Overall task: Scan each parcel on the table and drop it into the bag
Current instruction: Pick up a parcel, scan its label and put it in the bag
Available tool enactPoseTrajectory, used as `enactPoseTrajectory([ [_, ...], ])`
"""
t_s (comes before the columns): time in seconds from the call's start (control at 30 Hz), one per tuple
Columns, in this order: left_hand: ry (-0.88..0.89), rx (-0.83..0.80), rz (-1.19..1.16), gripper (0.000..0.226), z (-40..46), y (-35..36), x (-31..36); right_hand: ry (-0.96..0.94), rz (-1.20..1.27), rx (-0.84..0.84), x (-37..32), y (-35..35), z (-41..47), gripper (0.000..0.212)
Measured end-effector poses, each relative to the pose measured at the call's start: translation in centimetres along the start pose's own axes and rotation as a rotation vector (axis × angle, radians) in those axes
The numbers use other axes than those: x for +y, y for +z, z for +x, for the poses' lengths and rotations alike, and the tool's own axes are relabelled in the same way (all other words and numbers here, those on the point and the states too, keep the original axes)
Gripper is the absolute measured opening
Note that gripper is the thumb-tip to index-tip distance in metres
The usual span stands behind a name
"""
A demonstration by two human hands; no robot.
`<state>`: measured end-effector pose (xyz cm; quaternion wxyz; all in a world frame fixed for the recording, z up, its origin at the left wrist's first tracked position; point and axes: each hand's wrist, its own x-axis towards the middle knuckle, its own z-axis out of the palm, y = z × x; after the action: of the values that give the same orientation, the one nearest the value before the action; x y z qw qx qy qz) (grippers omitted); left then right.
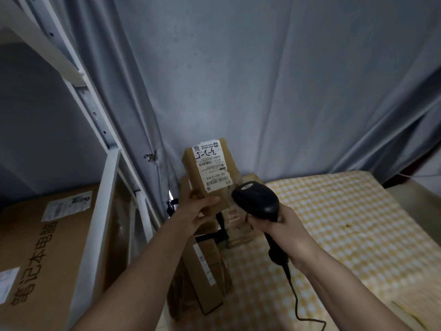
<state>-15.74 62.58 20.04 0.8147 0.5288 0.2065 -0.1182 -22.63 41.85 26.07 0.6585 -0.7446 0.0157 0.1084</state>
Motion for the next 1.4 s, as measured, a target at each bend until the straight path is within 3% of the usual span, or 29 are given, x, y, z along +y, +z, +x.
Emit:
enactPoseTrajectory([
  [0.1, -0.098, -0.018, 0.041, 0.042, 0.6, 1.7, -0.8, 0.007, 0.061, 0.092, 0.3, -1.4, -0.3, 0.025],
  [0.2, -0.159, -0.029, 0.071, 0.031, 1.0, 4.1, -1.8, 0.003, 0.086, 0.204, 0.9, -3.7, -0.7, 0.023],
  [0.47, -0.313, -0.188, 0.163, 0.049, 0.4, 14.7, -5.7, 0.011, 0.155, 0.481, 1.9, -12.6, -3.4, 0.014],
  [0.93, -0.433, -0.484, 0.469, 0.028, -3.0, 39.0, -19.1, 0.124, 0.242, 0.913, 7.4, -35.0, -13.4, 0.013],
  [1.13, -0.469, -0.581, 0.543, 0.036, -5.2, 49.7, -26.7, 0.128, 0.305, 1.001, 10.3, -44.5, -18.2, 0.018],
  [1.27, -0.416, -0.620, 0.589, 0.064, -6.1, 55.2, -31.5, 0.148, 0.297, 1.046, 12.1, -49.9, -20.9, 0.017],
  [1.4, -0.406, -0.643, 0.619, 0.046, -7.1, 59.3, -34.4, 0.180, 0.316, 1.063, 13.2, -54.0, -22.6, 0.016],
])
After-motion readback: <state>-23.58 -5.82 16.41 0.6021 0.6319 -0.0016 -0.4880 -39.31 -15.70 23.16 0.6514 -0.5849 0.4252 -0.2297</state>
